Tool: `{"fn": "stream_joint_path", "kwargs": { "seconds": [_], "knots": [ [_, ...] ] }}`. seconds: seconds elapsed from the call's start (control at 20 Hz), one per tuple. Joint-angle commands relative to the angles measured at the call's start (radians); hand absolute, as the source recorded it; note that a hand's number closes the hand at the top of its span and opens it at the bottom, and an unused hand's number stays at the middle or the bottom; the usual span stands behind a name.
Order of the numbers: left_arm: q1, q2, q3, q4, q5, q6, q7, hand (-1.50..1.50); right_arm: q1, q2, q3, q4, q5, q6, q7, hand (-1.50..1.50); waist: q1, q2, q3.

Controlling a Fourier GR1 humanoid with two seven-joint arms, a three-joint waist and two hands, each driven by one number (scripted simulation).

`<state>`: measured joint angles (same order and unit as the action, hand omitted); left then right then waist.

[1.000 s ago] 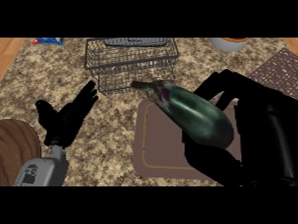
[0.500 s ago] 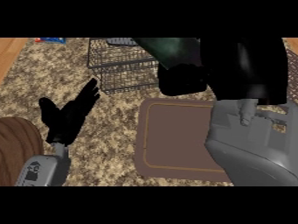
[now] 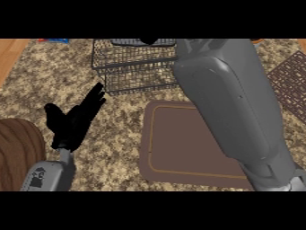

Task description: Pick the eggplant from the tray and place it in the tiered basket

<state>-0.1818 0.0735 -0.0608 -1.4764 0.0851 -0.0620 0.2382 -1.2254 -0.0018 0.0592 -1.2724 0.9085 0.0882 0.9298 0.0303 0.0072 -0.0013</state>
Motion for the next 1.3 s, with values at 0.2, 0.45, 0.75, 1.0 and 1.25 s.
{"fn": "stream_joint_path", "kwargs": {
  "seconds": [0.2,0.45,0.75,1.0,1.25],
  "knots": [
    [-0.052,0.012,0.017,0.035,0.01,-0.023,0.007,0.0,-0.09,0.002,0.016,0.416,-0.07,-0.338,-0.169,1.5,0.02,0.007,0.0],
    [-0.049,-0.016,-0.008,0.03,-0.012,-0.003,0.003,0.0,-0.165,0.002,-0.028,0.623,-0.186,-0.433,-0.265,1.5,0.031,0.01,0.0],
    [-0.077,-0.025,-0.026,0.046,-0.012,-0.027,-0.017,0.0,-0.131,0.002,-0.066,0.649,-0.437,-0.597,-0.441,-1.5,0.083,0.025,0.0],
    [-0.117,0.008,0.005,0.075,0.014,-0.065,-0.004,0.0,-0.192,0.002,-0.063,0.732,-0.557,-0.619,-0.588,-1.5,0.095,0.029,-0.001],
    [-0.116,-0.053,-0.048,0.093,-0.033,-0.018,-0.019,0.0,-0.228,0.002,-0.032,0.779,-0.604,-0.732,-0.717,-1.5,0.109,0.035,-0.002]
  ]
}}
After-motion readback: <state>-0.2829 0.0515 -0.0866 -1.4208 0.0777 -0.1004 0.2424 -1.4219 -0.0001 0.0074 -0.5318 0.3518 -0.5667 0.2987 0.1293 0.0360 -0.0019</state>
